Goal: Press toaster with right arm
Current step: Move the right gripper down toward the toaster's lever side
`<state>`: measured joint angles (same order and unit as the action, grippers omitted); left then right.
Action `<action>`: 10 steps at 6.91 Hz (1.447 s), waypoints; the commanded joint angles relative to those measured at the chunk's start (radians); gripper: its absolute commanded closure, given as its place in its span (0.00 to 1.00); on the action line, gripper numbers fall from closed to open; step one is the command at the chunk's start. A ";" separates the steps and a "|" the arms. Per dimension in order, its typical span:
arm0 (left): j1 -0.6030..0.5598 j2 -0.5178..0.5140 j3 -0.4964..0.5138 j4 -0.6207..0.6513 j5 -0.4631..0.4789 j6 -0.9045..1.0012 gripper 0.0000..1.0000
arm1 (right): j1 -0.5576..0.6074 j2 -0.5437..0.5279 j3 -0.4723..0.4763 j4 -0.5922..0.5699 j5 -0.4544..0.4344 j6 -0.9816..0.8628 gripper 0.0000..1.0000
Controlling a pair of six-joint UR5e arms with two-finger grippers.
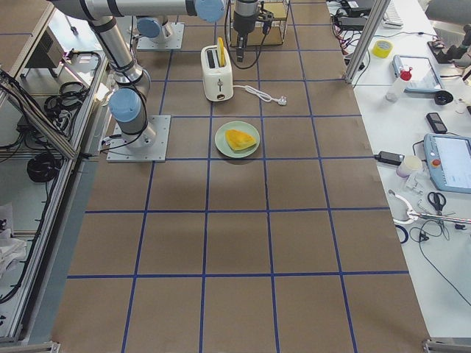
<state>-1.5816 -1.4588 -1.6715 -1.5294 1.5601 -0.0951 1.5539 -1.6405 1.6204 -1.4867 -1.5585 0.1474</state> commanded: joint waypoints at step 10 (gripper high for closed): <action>0.000 0.000 -0.001 0.000 0.000 0.000 0.00 | -0.268 0.004 0.467 -0.136 0.553 -0.360 1.00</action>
<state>-1.5818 -1.4588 -1.6719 -1.5294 1.5601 -0.0951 1.2896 -1.6368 2.0374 -1.6173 -1.0501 -0.1914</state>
